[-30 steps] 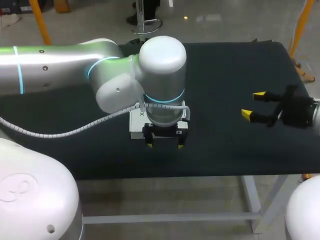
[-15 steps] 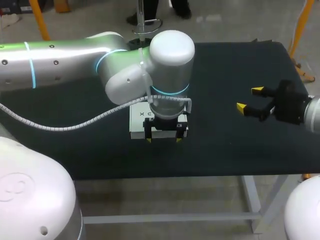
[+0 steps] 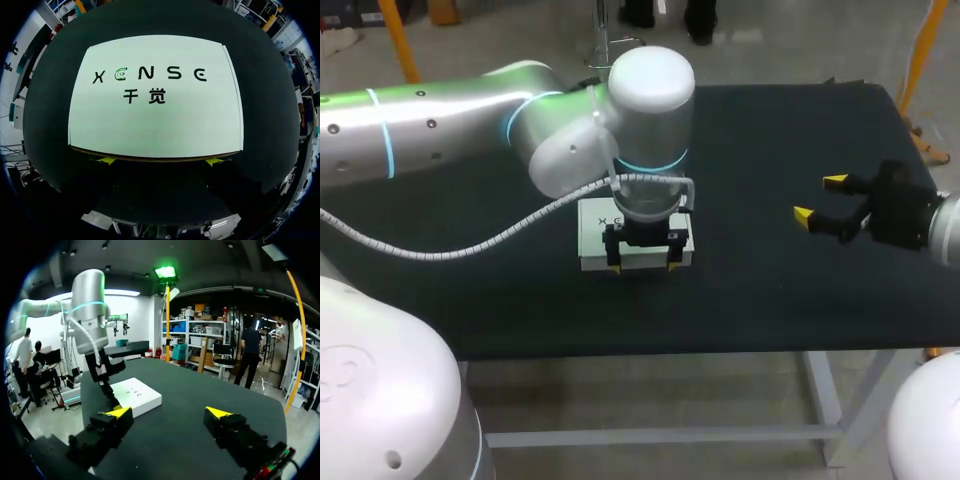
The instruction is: Assemble the packaging by folding the flat box into shape, placing the metal phone stand inside, and closing the box properly
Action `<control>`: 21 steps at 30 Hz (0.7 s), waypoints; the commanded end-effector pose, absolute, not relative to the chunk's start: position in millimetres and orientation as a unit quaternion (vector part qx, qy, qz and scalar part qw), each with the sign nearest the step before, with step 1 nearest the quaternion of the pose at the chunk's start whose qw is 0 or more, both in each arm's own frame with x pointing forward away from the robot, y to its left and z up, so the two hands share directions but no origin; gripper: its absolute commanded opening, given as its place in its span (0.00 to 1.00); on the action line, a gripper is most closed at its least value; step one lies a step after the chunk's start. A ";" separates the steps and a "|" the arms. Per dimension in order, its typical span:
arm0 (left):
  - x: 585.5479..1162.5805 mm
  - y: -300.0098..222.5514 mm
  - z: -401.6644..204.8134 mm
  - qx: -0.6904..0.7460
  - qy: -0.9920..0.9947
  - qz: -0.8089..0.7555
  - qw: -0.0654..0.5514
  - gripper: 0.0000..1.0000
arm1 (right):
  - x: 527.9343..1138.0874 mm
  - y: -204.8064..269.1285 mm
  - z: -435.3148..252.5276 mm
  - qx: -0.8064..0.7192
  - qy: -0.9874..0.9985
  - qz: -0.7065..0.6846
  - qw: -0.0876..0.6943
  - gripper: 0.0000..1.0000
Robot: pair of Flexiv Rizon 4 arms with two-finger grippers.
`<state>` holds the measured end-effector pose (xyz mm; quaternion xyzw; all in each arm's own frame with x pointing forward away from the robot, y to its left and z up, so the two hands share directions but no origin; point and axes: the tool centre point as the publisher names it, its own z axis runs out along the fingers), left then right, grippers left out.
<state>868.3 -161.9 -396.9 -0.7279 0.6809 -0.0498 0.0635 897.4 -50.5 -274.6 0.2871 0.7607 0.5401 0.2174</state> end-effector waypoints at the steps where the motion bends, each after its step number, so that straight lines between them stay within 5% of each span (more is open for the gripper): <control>1: 880.2 -164.2 -399.4 -0.729 0.680 -0.045 0.064 1.00 | 896.3 -50.8 -275.2 0.286 0.759 0.542 0.219 1.00; 21: 960.4 -151.4 -399.8 -0.729 0.681 -0.045 0.061 1.00 | 896.3 -50.8 -275.2 0.286 0.759 0.542 0.219 1.00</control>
